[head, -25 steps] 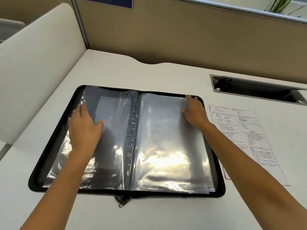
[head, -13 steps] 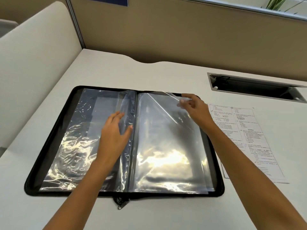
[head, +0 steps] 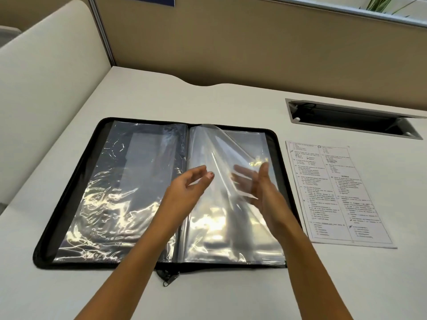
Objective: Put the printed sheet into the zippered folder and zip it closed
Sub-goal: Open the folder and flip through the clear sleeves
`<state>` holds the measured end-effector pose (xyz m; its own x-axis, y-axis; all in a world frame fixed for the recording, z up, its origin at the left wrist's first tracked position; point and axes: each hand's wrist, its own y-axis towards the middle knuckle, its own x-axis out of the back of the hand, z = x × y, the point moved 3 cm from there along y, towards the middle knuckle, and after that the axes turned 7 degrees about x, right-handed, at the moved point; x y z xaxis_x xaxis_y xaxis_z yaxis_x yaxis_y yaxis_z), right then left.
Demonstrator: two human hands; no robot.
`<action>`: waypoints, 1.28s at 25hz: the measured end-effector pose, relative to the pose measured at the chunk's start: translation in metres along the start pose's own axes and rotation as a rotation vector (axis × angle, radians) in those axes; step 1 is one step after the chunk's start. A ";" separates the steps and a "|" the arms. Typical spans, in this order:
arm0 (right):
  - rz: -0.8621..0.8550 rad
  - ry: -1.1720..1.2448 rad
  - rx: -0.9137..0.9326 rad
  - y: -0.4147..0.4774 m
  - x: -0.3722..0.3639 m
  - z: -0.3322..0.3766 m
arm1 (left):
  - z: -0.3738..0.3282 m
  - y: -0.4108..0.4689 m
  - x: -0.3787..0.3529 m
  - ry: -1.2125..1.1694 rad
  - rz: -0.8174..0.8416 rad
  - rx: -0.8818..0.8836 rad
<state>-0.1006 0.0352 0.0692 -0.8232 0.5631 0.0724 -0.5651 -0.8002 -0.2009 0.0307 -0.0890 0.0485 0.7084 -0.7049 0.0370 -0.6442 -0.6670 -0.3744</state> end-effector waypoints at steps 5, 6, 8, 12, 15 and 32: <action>0.219 -0.100 0.064 -0.015 -0.049 0.007 | -0.013 -0.004 0.014 -0.153 0.077 0.040; 0.243 -0.099 0.065 -0.016 -0.057 0.006 | -0.012 -0.004 0.019 -0.120 0.058 0.040; 0.271 -0.106 0.066 -0.015 -0.071 0.004 | -0.005 0.000 0.031 -0.062 -0.051 0.040; 0.187 -0.152 0.118 -0.013 -0.074 -0.002 | 0.010 0.014 0.068 -0.105 -0.229 0.091; 0.099 -0.278 0.186 -0.009 -0.061 -0.005 | 0.009 0.021 0.102 -0.015 -0.402 0.107; -0.189 -1.074 0.316 0.045 0.012 -0.070 | 0.038 0.012 -0.009 1.071 -0.271 -0.378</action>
<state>-0.1320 0.0202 -0.0078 -0.2581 0.3341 0.9065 -0.5487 -0.8230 0.1471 0.0278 -0.0811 0.0085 0.3465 -0.2513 0.9038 -0.6818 -0.7292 0.0587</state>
